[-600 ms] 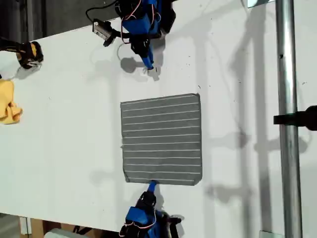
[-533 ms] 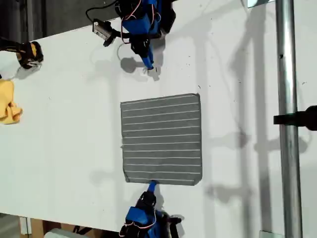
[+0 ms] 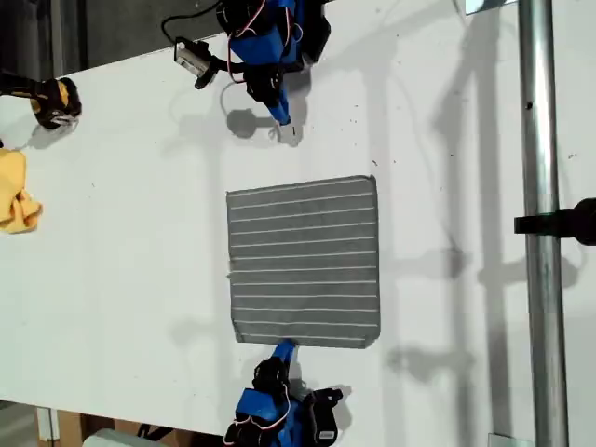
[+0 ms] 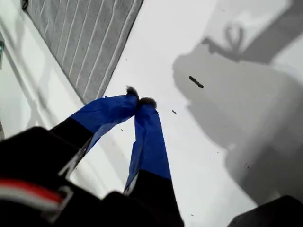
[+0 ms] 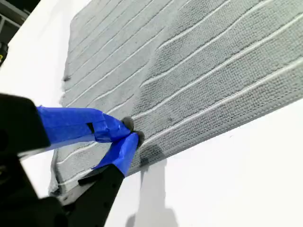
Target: Grasp corners of a towel and fold twice.
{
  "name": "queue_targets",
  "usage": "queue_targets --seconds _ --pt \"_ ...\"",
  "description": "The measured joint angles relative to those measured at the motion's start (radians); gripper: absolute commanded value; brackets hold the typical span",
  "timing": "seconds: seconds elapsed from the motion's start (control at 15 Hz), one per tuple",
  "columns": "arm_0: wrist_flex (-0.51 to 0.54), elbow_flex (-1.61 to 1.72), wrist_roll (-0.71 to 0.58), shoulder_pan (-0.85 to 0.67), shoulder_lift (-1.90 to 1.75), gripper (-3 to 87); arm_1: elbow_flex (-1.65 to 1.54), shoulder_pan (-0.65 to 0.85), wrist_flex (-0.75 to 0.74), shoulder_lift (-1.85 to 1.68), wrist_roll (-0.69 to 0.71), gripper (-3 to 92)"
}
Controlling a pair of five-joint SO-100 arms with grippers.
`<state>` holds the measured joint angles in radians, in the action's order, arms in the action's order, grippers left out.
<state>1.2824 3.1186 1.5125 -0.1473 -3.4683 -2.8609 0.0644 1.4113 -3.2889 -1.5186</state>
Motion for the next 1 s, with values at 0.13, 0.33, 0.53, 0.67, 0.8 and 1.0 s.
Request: queue_targets --seconds 0.13,0.33,0.53,0.67,0.8,1.0 --pt "0.000 0.000 0.000 0.000 0.000 -1.3 0.009 0.000 -0.002 0.002 0.000 -0.2" --pt "0.000 0.000 0.000 0.000 0.000 -1.3 0.156 -0.049 -0.026 0.098 0.005 -0.2" --pt "0.000 0.000 0.000 0.000 0.000 -1.3 0.382 -0.121 -0.127 0.425 0.063 -0.2" --pt "0.000 0.000 0.000 0.000 0.000 -1.3 0.520 -0.173 -0.167 0.640 0.109 -0.2" --pt "0.000 0.000 0.000 -0.002 0.000 -1.3 0.701 -0.227 -0.169 0.836 0.175 -0.2" --pt "0.000 0.000 0.000 -0.002 0.000 -1.3 0.996 -0.296 -0.140 1.114 0.290 -0.2"
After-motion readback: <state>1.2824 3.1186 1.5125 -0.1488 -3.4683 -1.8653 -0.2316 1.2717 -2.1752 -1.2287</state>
